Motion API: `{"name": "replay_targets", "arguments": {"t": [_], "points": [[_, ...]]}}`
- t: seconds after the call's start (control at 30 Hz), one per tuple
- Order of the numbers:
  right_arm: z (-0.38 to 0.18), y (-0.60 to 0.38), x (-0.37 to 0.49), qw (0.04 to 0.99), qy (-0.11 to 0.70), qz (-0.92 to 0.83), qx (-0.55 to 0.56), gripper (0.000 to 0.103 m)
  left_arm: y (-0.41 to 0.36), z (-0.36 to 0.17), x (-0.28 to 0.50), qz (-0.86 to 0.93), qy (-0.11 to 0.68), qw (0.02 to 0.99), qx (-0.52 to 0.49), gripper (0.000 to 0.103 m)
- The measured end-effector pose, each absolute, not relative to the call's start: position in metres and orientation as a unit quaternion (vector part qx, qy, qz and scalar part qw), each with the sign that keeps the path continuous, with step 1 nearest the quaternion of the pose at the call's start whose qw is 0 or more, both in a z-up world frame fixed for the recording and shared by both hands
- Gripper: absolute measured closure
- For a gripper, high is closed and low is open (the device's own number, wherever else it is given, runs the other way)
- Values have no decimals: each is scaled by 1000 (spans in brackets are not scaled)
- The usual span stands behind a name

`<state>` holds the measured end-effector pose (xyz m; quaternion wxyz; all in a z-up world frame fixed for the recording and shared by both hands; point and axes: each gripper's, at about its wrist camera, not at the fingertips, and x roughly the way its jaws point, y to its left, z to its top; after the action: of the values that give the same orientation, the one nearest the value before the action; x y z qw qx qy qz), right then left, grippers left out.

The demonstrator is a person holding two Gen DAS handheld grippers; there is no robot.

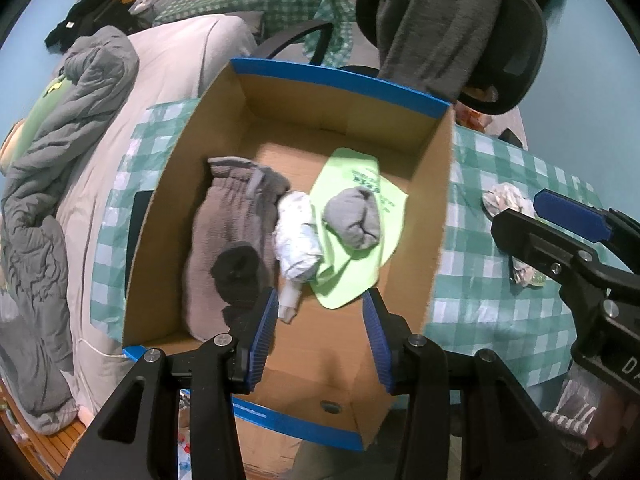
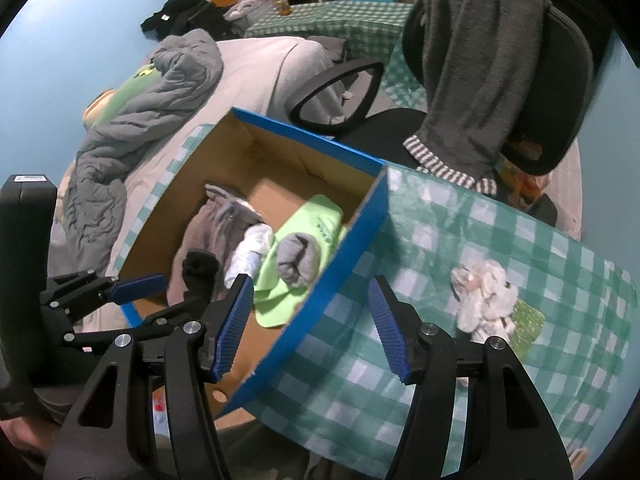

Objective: Organize soft objects
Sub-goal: 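Move both tools back over the table toward the white plastic bundle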

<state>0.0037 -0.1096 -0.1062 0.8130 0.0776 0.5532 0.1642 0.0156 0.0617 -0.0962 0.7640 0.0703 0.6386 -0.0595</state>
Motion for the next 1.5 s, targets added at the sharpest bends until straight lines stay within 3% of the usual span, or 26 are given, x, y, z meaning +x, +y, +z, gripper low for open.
{"name": "replay_targets", "arguments": {"t": [1.3, 1.33, 1.4, 1.5], "points": [[-116, -234, -36, 814, 560, 85, 127, 42, -52, -99, -4, -111, 637, 749, 144, 54], [-118, -238, -37, 814, 561, 82, 127, 42, -55, -100, -5, -112, 638, 748, 145, 54], [-121, -244, -38, 813, 563, 77, 129, 42, -61, -102, -5, -115, 638, 747, 149, 43], [-128, -255, -39, 810, 568, 67, 130, 42, -72, -106, -5, -122, 636, 745, 157, 42]]}}
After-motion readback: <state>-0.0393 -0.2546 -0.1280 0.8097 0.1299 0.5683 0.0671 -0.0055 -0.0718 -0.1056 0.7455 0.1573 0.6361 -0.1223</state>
